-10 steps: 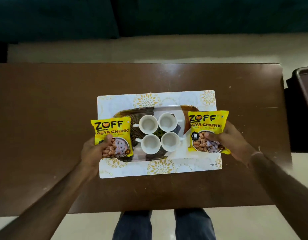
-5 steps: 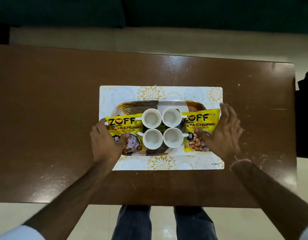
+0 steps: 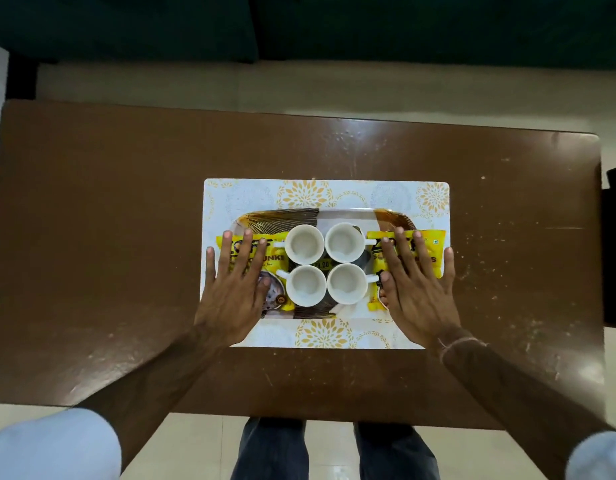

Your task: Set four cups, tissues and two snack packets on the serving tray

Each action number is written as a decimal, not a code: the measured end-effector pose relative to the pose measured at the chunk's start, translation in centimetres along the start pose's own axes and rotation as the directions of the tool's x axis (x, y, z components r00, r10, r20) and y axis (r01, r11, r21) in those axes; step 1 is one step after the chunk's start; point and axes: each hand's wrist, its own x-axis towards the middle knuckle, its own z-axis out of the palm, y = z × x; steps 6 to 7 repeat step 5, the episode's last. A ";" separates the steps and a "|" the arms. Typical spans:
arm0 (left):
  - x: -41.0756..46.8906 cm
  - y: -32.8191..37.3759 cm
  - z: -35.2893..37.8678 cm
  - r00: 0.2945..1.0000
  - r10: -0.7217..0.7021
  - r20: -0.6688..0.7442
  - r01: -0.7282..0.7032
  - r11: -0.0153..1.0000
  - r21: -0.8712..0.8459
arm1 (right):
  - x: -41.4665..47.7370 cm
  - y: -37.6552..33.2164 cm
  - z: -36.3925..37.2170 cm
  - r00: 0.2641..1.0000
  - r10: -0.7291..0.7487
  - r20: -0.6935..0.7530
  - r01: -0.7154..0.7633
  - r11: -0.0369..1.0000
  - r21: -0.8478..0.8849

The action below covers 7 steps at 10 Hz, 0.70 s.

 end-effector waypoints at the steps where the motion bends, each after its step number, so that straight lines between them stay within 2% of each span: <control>1: 0.0 0.0 -0.2 0.999 -0.005 0.032 0.005 1.000 -0.013 | 0.1 0.2 -0.5 0.999 -0.003 0.044 0.002 1.000 0.016; 3: 0.2 1.1 -4.6 0.968 -0.080 0.239 0.087 0.996 -0.018 | 0.5 -0.1 -3.4 0.971 0.022 0.237 -0.040 0.997 0.070; 4: 1.3 1.2 -8.4 0.940 -0.126 0.318 0.152 0.987 -0.057 | 1.9 0.0 -6.6 0.959 0.066 0.277 -0.096 0.991 0.097; 5: 3.0 1.1 -12.0 0.933 -0.156 0.324 0.189 0.979 -0.073 | 3.1 -0.4 -10.9 0.970 0.052 0.237 -0.106 0.969 0.224; 7: 3.0 1.1 -12.0 0.933 -0.156 0.324 0.189 0.979 -0.073 | 3.1 -0.4 -10.9 0.970 0.052 0.237 -0.106 0.969 0.224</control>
